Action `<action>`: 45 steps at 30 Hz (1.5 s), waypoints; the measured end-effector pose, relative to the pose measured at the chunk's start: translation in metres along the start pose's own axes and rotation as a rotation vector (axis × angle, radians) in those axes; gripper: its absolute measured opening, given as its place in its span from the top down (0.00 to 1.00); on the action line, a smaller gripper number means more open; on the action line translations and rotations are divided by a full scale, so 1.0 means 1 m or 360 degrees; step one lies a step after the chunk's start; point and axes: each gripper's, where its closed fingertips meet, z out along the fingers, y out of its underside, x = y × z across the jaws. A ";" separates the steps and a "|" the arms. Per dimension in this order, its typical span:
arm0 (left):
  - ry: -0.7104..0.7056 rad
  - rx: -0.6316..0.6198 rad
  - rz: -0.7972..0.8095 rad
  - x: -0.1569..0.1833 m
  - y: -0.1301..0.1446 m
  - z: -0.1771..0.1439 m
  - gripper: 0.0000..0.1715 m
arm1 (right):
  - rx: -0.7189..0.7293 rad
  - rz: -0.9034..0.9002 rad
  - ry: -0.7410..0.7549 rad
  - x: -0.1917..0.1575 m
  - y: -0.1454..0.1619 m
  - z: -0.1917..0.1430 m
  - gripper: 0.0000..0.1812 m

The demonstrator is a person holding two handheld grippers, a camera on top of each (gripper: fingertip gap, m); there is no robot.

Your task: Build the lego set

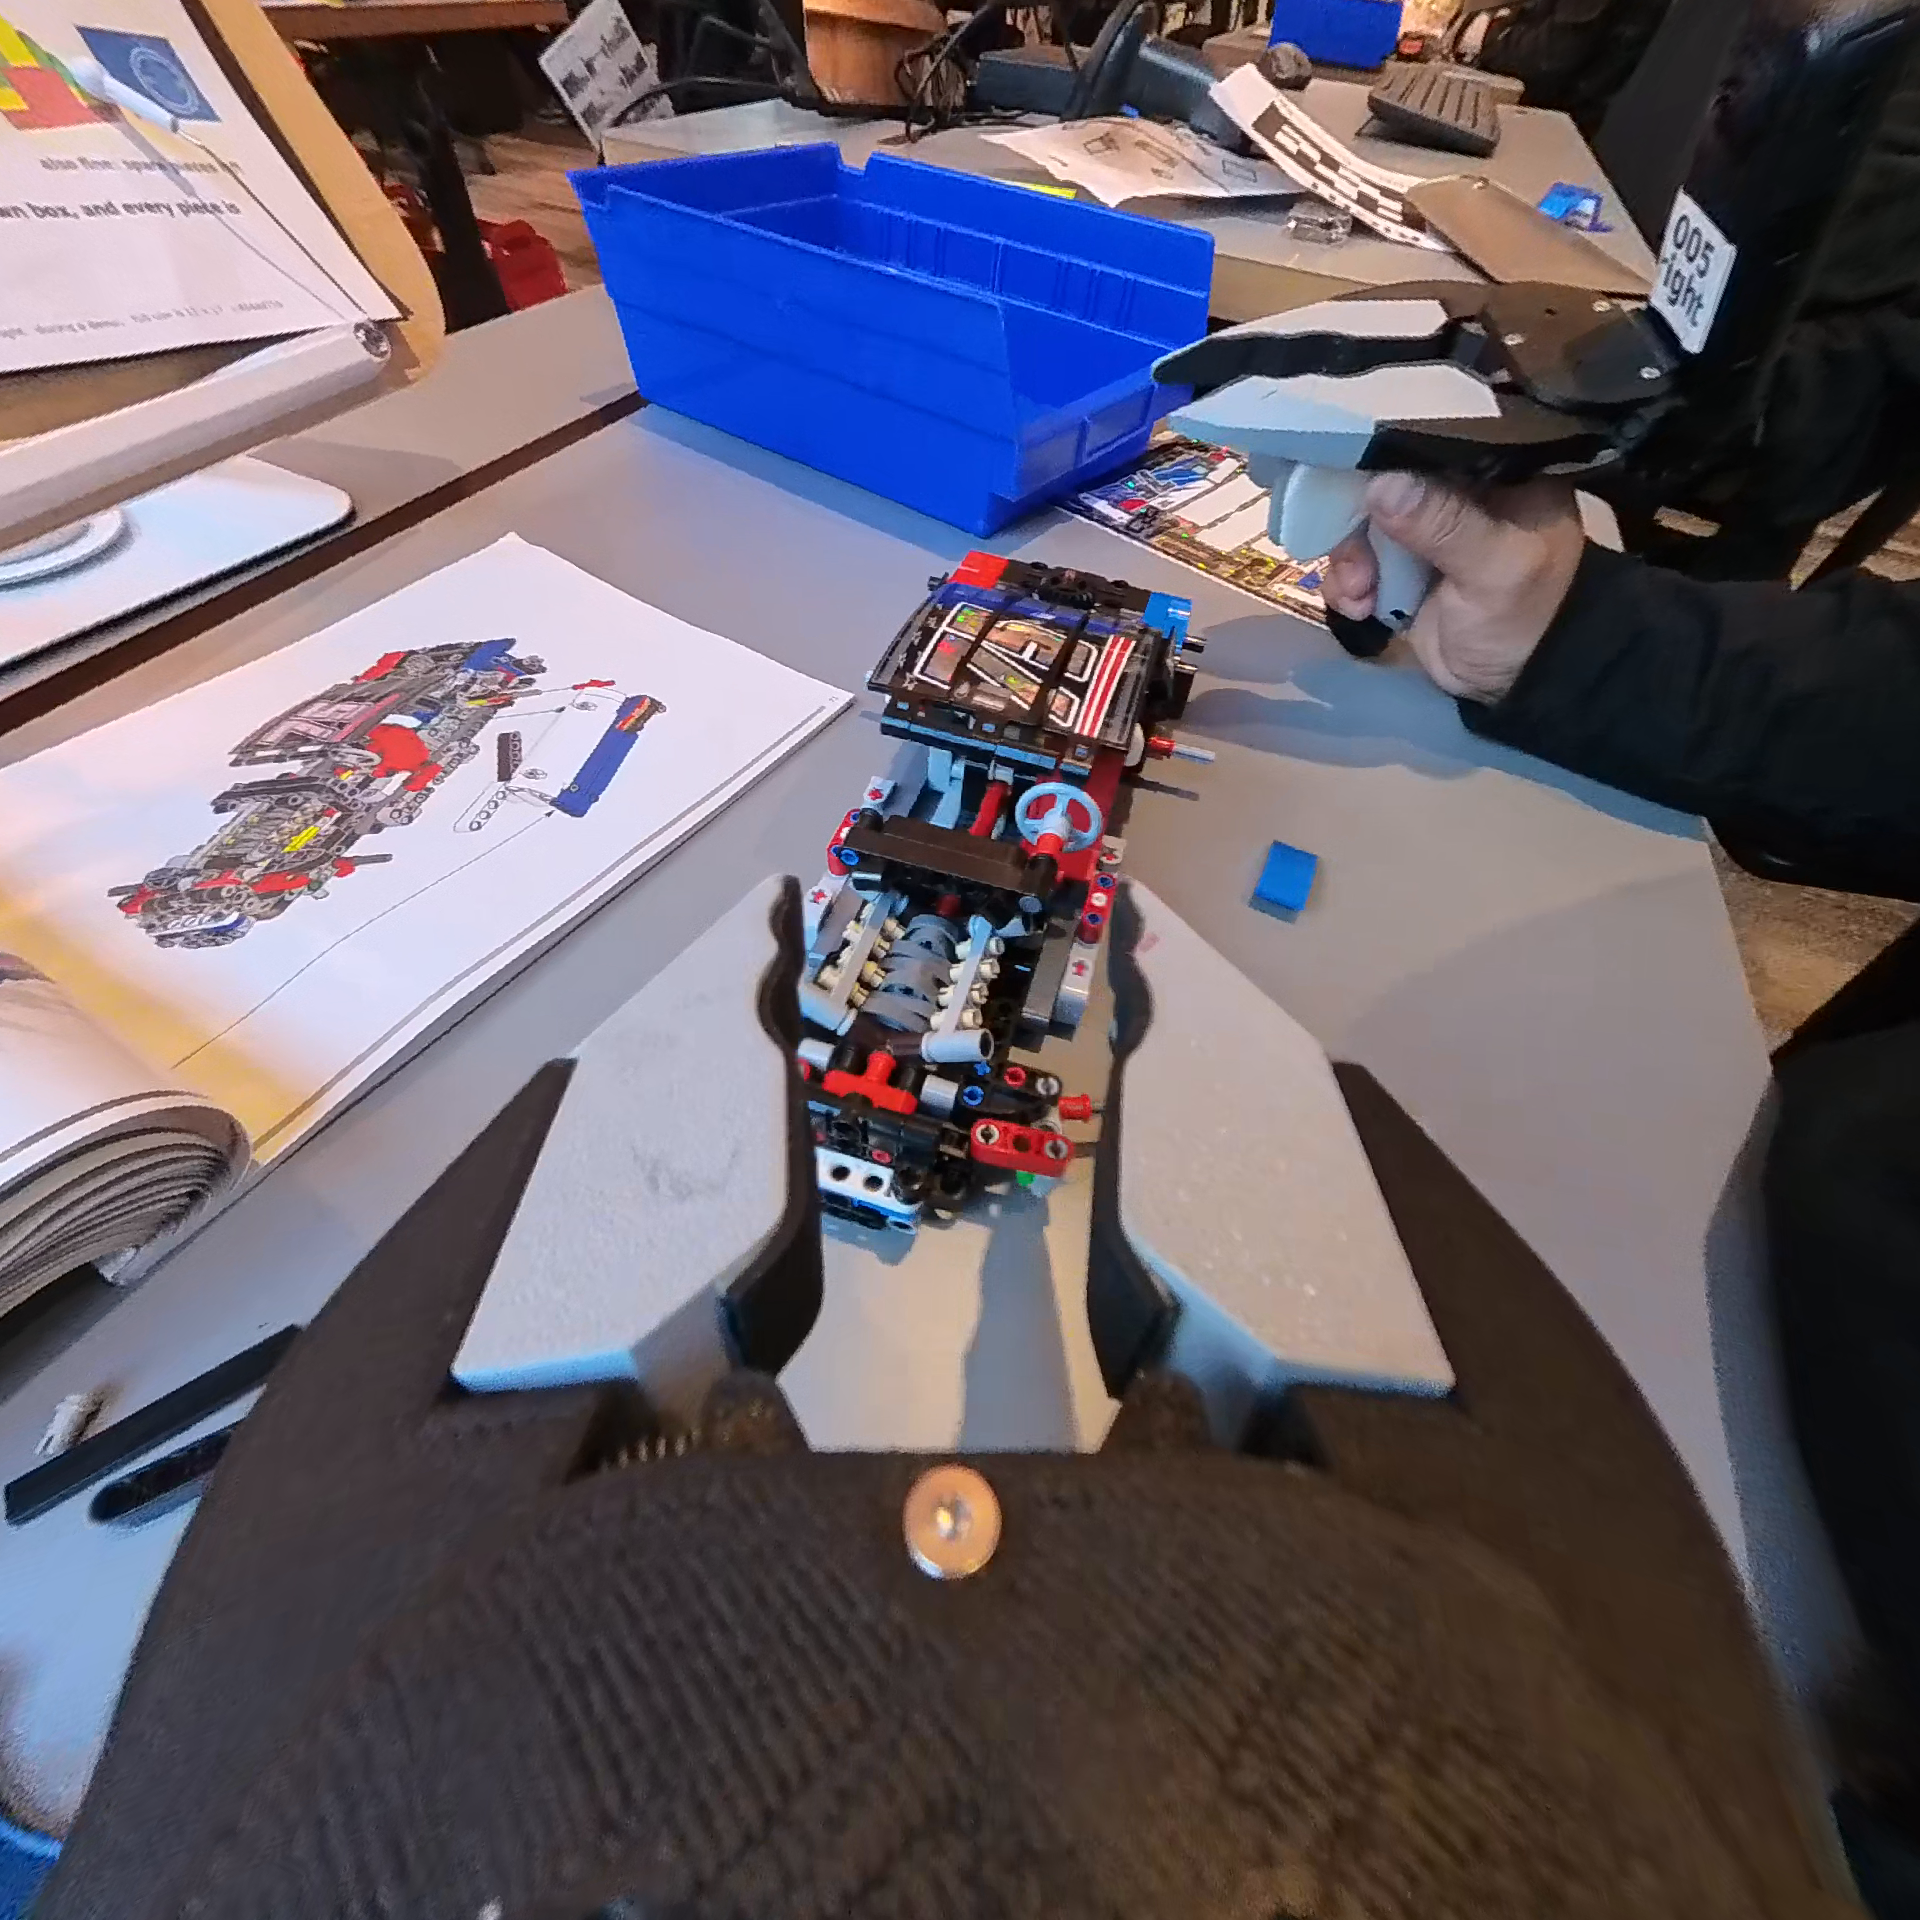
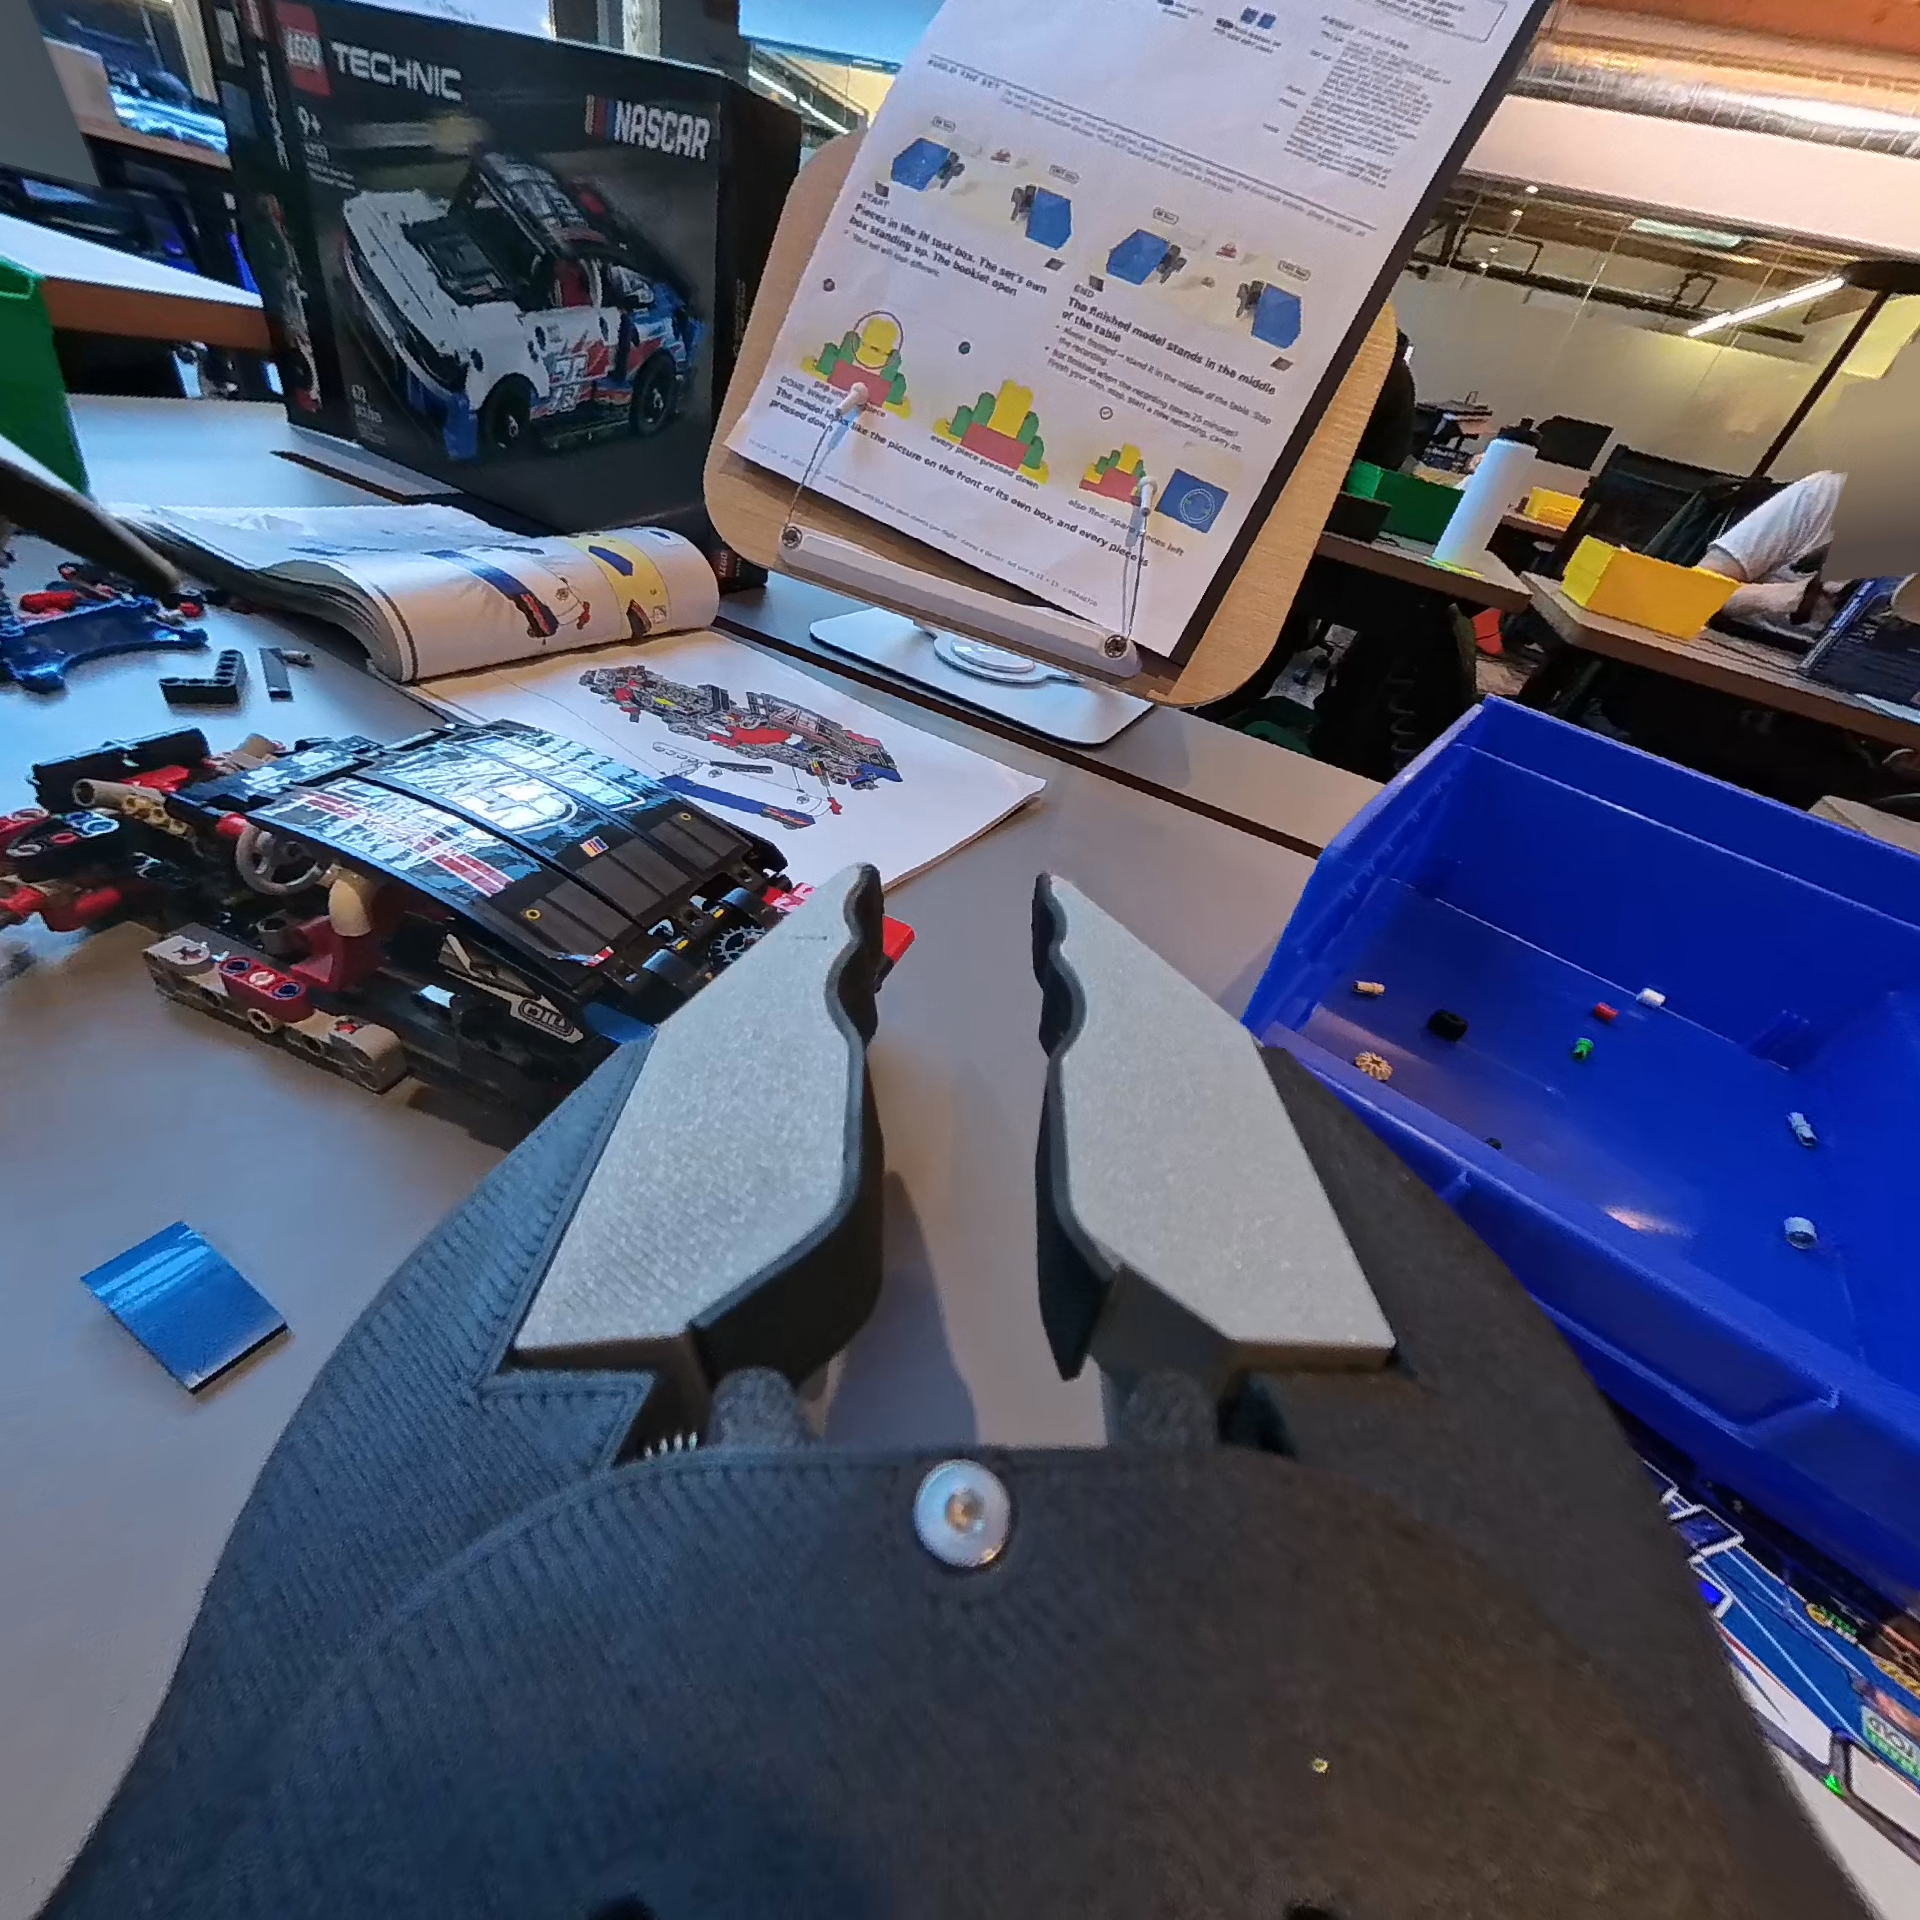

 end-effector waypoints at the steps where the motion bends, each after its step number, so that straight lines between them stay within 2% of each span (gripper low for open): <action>1: 0.0003 -0.0009 0.0007 0.001 0.001 0.001 0.68 | -0.0003 -0.0003 0.0003 0.000 0.000 0.000 0.85; 22: 0.0016 -0.0042 0.0089 0.015 0.001 0.004 0.68 | -0.0026 -0.0035 0.0014 -0.002 0.002 0.002 0.86; 25: -0.0010 -0.0050 0.0096 0.011 0.001 0.003 0.67 | -0.0021 -0.0030 0.0015 -0.001 0.002 0.002 0.86; 28: -0.0147 -0.0081 0.0102 -0.008 -0.002 -0.007 0.69 | -0.0007 -0.0020 0.0018 0.000 0.001 0.001 0.87; 30: -0.0331 -0.0109 0.0115 -0.036 -0.007 -0.025 0.76 | 0.0019 -0.0007 0.0017 0.001 -0.002 0.000 0.87; 31: -0.0511 -0.0154 0.0111 -0.061 -0.008 -0.042 0.77 | 0.0025 0.0002 0.0015 0.001 -0.003 0.000 0.87; 33: -0.0915 -0.0349 0.0123 -0.118 0.001 -0.096 0.74 | 0.0041 0.0014 0.0005 0.001 -0.004 -0.001 0.87; 35: -0.1135 -0.0618 0.0091 -0.157 0.021 -0.155 0.76 | 0.0056 0.0023 -0.0005 0.001 -0.005 -0.002 0.88; 36: -0.1188 -0.0728 -0.0004 -0.171 0.034 -0.180 0.74 | 0.0062 0.0027 -0.0010 0.000 -0.006 -0.002 0.88; 38: -0.1123 -0.0897 -0.0291 -0.182 0.065 -0.211 0.70 | 0.0084 0.0036 -0.0022 -0.001 -0.008 -0.003 0.88; 41: -0.1039 -0.1059 -0.0611 -0.191 0.107 -0.236 0.68 | 0.0107 0.0048 -0.0041 -0.002 -0.010 -0.004 0.88; 43: -0.1003 -0.1193 -0.0730 -0.188 0.130 -0.247 0.66 | 0.0119 0.0056 -0.0051 -0.003 -0.012 -0.005 0.89; 45: -0.0949 -0.1238 -0.0753 -0.184 0.137 -0.251 0.68 | 0.0132 0.0072 -0.0060 -0.003 -0.013 -0.005 0.89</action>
